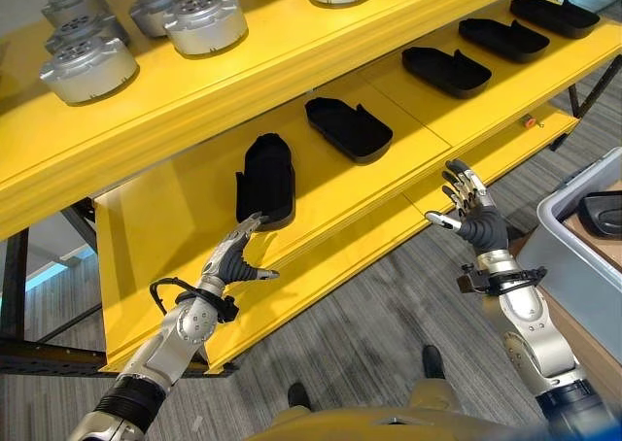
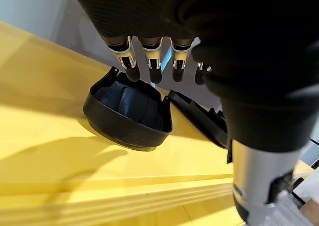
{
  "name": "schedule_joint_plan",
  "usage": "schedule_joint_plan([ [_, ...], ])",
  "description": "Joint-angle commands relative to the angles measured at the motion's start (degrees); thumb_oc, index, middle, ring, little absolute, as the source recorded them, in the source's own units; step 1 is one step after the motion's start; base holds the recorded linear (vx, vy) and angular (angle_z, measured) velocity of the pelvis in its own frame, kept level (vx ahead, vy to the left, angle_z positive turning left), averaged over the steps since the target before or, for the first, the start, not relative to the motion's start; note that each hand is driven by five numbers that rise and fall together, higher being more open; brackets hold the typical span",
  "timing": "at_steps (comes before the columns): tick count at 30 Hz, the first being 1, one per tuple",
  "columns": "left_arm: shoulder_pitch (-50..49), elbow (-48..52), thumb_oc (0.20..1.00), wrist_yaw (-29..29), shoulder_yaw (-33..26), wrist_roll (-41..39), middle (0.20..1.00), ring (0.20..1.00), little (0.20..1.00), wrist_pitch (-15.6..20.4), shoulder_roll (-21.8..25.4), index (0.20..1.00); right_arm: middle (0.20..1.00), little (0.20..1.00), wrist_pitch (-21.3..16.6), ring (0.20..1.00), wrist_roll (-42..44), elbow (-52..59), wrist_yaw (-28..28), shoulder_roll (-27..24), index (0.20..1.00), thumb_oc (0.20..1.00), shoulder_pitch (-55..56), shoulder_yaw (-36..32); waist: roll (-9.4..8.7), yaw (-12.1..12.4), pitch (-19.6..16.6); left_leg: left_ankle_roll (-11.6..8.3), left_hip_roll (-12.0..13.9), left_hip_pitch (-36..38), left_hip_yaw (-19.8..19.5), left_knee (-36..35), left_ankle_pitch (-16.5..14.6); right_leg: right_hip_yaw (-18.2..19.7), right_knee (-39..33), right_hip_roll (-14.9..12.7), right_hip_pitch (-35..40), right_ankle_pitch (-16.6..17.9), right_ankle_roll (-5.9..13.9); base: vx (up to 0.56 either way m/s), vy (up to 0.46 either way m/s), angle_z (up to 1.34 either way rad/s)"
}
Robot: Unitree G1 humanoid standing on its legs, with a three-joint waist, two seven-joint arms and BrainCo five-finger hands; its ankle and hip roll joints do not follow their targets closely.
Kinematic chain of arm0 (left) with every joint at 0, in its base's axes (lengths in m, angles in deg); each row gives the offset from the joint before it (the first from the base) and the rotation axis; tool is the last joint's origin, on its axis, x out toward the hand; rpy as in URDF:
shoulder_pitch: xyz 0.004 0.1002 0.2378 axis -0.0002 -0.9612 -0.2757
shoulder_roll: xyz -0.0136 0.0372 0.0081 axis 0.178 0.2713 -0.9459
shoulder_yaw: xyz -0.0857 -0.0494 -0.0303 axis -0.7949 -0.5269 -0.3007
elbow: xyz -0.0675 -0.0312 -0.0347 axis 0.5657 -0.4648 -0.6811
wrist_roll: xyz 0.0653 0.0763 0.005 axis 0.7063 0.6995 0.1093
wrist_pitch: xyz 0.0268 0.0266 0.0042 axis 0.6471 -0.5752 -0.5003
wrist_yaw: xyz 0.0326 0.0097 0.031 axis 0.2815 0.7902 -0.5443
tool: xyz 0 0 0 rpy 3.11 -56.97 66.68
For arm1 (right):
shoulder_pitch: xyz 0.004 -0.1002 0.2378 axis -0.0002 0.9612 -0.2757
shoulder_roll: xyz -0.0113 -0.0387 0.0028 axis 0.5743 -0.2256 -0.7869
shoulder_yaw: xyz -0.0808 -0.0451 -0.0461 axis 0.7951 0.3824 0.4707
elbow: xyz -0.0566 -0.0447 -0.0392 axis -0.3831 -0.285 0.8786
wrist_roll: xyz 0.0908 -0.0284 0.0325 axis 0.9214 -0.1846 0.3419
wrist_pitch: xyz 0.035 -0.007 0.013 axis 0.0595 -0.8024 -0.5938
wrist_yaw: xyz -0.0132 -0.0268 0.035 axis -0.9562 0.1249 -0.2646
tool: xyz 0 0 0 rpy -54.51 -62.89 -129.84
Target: Move parts from the plastic box to the shelf.
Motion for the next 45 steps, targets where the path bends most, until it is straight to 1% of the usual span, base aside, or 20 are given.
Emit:
schedule_joint_plan([
  [1,3.8,1.4,1.0,-4.6,-3.9,3.0,1.0,1.0,1.0,1.3,2.9,1.0,1.0,1.0,-3.7,1.0,-1.1,6.0,0.6,1.1,1.0,1.0,-4.3,-2.4,-2.94,0.6,3.0,1.5,1.9,0.3,1.6,0.7,2.0,-2.7,6.3,-0.3,3.6,-4.6,-1.27,-0.01,-0.005,-0.07],
  [3,4.1,1.9,1.0,-5.0,-4.3,3.3,1.0,1.0,1.0,1.3,2.9,1.0,1.0,1.0,-3.7,1.0,-1.2,5.9,0.6,1.1,1.0,1.0,-4.2,-2.5,-2.73,0.4,3.1,1.45,1.9,0.3,1.7,0.7,2.1,-2.7,6.4,-0.4,3.5,-4.7,-1.32,0.0,0.0,-0.02],
  [5,6.0,2.1,1.0,-6.8,-4.6,4.4,1.0,1.0,1.0,0.9,3.0,1.0,1.0,1.0,-3.7,1.0,-1.2,6.0,1.0,1.0,1.0,1.0,-3.7,-2.6,-2.35,-0.1,3.2,1.35,1.9,0.4,1.9,0.7,2.1,-2.6,6.4,-0.3,3.6,-4.7,-1.44,0.01,-0.006,-0.03],
  [10,9.1,0.2,1.0,-8.4,-4.0,5.4,1.0,1.0,1.0,-0.1,2.6,1.0,1.0,1.0,-3.7,1.0,-1.3,6.4,1.2,1.0,1.0,1.0,-3.1,-2.8,-2.17,-0.6,3.3,1.3,1.8,0.4,2.1,0.7,2.1,-2.4,6.4,-0.4,3.4,-4.8,-1.43,0.0,-0.001,-0.01],
  [12,12.5,-3.6,1.0,-9.5,-2.6,5.5,1.0,1.0,1.0,-1.0,1.8,1.0,1.0,1.0,-3.7,1.0,-1.0,6.6,1.3,0.7,1.0,1.0,-2.8,-2.6,-2.12,-1.3,3.7,1.25,1.8,0.5,2.5,0.7,2.1,-2.2,6.5,-0.4,3.0,-4.7,-1.42,-0.02,0.008,-0.05],
  [14,14.1,-5.1,1.0,-10.1,-1.8,5.9,1.0,1.0,1.0,-1.4,1.8,1.0,1.0,1.0,-3.8,1.0,-1.0,6.7,1.4,0.7,1.0,1.0,-2.7,-2.6,-2.09,-1.4,3.9,1.24,1.8,0.5,2.6,0.7,2.1,-2.2,6.6,-0.5,2.9,-4.7,-1.38,-0.02,0.012,-0.03],
  [15,16.4,-7.6,1.0,-10.8,-1.1,6.1,1.0,1.0,1.0,-2.1,1.8,1.0,1.0,1.0,-3.9,1.0,-0.8,6.8,1.5,0.5,1.0,1.0,-2.7,-2.2,-2.08,-2.0,4.5,1.22,1.8,0.4,2.8,0.7,2.2,-1.8,6.8,-0.5,2.3,-4.6,-1.35,-0.04,0.016,-0.05],
  [18,20.6,-12.5,1.0,-12.1,0.6,5.9,1.0,1.0,1.0,-2.7,1.8,1.0,1.0,1.0,-4.0,1.0,-0.6,6.8,1.5,0.3,1.0,1.0,-2.8,-1.2,-2.13,-2.6,5.6,1.16,1.8,0.1,3.1,0.7,2.4,-1.3,7.3,-0.4,1.2,-4.5,-1.35,-0.04,0.015,-0.11],
  [21,24.5,-15.0,1.0,-13.0,1.4,4.6,1.0,1.0,1.0,-3.2,2.0,1.0,1.0,1.0,-4.2,1.0,-0.7,6.9,1.5,-0.1,1.0,1.0,-2.3,-0.7,-2.33,-3.0,6.4,1.12,1.9,-0.4,3.7,0.7,2.6,-0.7,7.6,-0.4,0.1,-4.2,-1.37,-0.03,0.005,-0.15],
  [23,25.2,-15.9,1.0,-13.3,1.4,4.4,1.0,1.0,1.0,-3.2,2.3,1.0,1.0,1.0,-4.2,1.0,-0.7,6.9,1.5,-0.1,1.0,1.0,-2.2,-0.5,-2.39,-3.1,6.6,1.11,2.0,-0.5,3.8,0.7,2.6,-0.6,7.7,-0.4,-0.3,-4.1,-1.36,-0.03,0.003,-0.1],
  [28,31.1,-22.4,1.0,-14.1,3.8,2.9,1.0,1.0,1.0,-3.8,3.3,1.0,1.0,1.0,-4.9,1.0,0.0,7.3,1.4,-0.7,1.0,1.0,-2.5,0.8,-3.14,-3.9,8.2,0.95,2.2,-1.2,4.9,0.7,3.0,1.0,8.4,0.0,-2.7,-3.6,-1.29,-0.04,0.008,-0.12],
  [30,34.2,-25.8,1.0,-14.0,6.1,3.4,1.0,1.0,1.0,-4.1,4.0,1.0,1.0,1.0,-5.3,1.0,0.1,7.2,1.5,-0.8,1.0,1.0,-2.8,1.3,-3.59,-4.0,9.1,0.87,2.2,-1.7,5.3,0.8,3.3,1.5,8.9,0.1,-3.8,-3.6,-1.22,-0.04,0.005,-0.14],
  [35,36.2,-29.3,1.0,-13.4,8.1,4.2,1.0,1.0,1.0,-4.6,4.6,1.0,1.0,1.0,-5.8,1.0,0.0,7.0,1.9,-1.0,1.0,1.0,-2.7,1.4,-4.12,-4.3,10.2,0.81,2.2,-2.4,5.5,1.1,3.4,1.9,9.3,0.1,-5.0,-3.3,-1.15,-0.02,0.001,-0.06],
  [39,36.4,-30.4,1.0,-13.2,7.9,3.5,1.0,1.0,1.0,-4.6,5.1,1.0,1.0,1.0,-6.0,1.0,-0.1,6.5,2.4,-0.7,1.0,1.0,-2.9,1.6,-4.47,-4.1,11.2,0.86,2.1,-2.9,5.5,1.3,3.4,2.2,9.7,0.1,-5.6,-3.2,-1.13,-0.02,0.004,-0.05],
  [45,33.8,-26.5,1.0,-13.1,6.6,4.0,1.0,1.0,1.0,-4.3,6.6,1.0,1.0,1.0,-6.2,1.0,-0.2,6.8,2.5,-0.4,1.0,1.0,-2.6,1.2,-4.58,-3.4,11.9,0.89,1.9,-3.3,5.2,1.7,3.3,2.2,9.9,0.0,-5.8,-3.3,-1.17,0.0,0.0,0.0],
])
